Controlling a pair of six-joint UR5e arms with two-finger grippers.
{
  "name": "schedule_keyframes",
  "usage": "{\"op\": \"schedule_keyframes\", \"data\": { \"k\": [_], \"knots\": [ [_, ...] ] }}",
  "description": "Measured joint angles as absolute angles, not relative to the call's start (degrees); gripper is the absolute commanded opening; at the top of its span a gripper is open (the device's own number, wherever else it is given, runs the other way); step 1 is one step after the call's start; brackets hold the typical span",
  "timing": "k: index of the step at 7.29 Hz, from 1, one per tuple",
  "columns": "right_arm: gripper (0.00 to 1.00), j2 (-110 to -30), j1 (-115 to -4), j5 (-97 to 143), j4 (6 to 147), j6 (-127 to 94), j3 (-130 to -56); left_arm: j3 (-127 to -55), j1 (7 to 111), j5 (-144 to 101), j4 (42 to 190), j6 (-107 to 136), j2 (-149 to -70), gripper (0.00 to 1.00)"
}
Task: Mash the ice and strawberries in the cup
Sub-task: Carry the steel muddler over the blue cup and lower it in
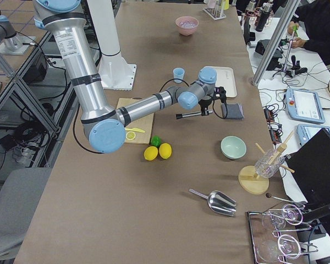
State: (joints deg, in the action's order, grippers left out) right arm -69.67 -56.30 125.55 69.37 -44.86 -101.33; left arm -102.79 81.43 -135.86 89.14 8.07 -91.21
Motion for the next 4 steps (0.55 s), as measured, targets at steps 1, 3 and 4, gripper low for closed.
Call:
{"op": "schedule_keyframes", "data": {
  "k": [1,3,4],
  "knots": [
    [0.00,-68.04,-52.88,120.54,67.38,-46.89,-105.15,-102.70,81.41,-135.80,89.26,8.01,-91.23,0.98],
    [0.00,-66.22,-45.70,110.26,57.31,-48.32,-107.60,-102.62,81.39,-135.72,89.35,7.92,-91.23,0.98],
    [0.00,-65.85,-43.19,106.25,51.69,-48.84,-107.72,-102.65,81.39,-135.71,89.34,7.91,-91.23,0.98]
  ]
}}
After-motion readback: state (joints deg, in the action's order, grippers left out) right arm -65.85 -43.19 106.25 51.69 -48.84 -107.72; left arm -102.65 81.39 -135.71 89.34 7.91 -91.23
